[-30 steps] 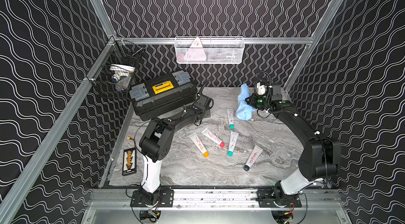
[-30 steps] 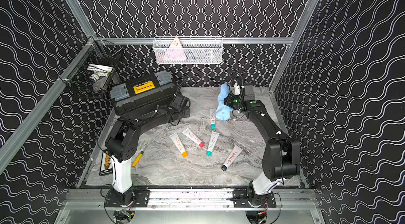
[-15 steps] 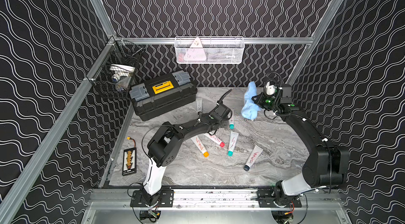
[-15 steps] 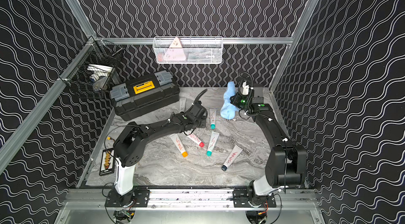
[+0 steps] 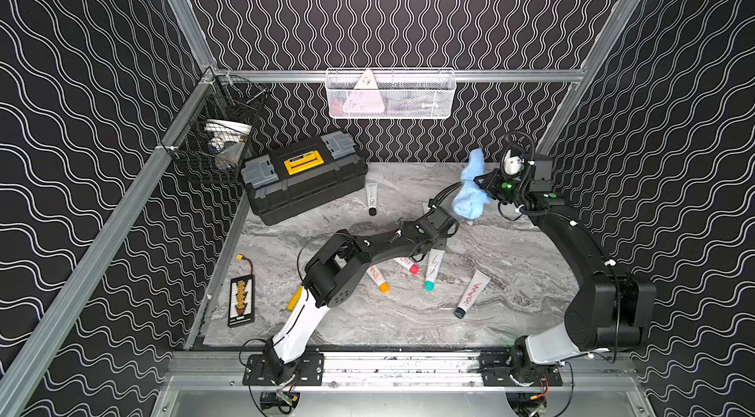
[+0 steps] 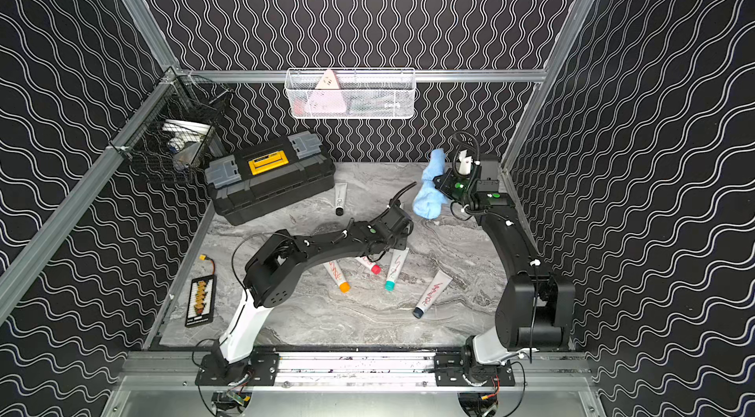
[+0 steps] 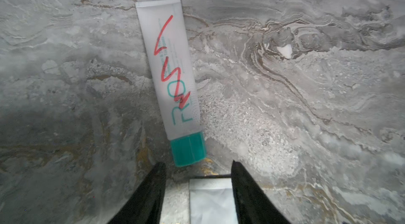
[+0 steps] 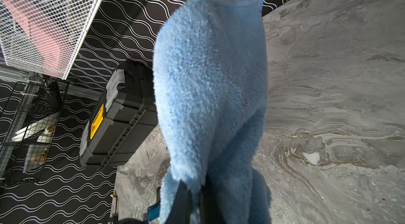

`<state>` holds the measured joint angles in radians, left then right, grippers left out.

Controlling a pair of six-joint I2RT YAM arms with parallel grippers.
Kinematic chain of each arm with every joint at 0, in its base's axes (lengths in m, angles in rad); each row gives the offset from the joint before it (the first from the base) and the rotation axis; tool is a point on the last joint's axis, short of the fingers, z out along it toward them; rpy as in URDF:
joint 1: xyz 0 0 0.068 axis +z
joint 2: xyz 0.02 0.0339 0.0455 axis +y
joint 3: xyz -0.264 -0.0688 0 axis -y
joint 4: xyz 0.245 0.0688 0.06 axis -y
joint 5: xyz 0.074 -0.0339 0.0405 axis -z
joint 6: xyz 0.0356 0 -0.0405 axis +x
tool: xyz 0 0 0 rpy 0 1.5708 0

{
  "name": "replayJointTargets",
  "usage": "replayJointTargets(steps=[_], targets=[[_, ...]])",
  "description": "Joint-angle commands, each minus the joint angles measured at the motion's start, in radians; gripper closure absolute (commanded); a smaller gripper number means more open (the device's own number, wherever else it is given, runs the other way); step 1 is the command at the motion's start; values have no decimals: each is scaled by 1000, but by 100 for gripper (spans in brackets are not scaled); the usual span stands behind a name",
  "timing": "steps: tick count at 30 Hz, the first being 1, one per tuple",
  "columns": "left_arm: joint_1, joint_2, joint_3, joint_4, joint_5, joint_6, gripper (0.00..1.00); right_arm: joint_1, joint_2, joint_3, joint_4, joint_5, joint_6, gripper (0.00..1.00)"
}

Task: Wipe the surface of the toothpaste tube
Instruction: Move the toothpaste to the center of the board.

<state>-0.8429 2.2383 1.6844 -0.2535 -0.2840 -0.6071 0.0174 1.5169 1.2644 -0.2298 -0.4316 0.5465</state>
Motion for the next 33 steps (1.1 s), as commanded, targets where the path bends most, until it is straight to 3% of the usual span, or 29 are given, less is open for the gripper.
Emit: replayJointTargets(steps=[1, 22, 33], targets=[[0, 23, 28, -27, -47, -20, 46, -3, 3, -3, 21, -8, 22, 100], [17, 106, 66, -4, -66, 5, 51, -10, 21, -9, 40, -32, 26, 100], [35, 47, -38, 105, -24, 145, 82, -10, 57, -51, 113, -52, 37, 100]])
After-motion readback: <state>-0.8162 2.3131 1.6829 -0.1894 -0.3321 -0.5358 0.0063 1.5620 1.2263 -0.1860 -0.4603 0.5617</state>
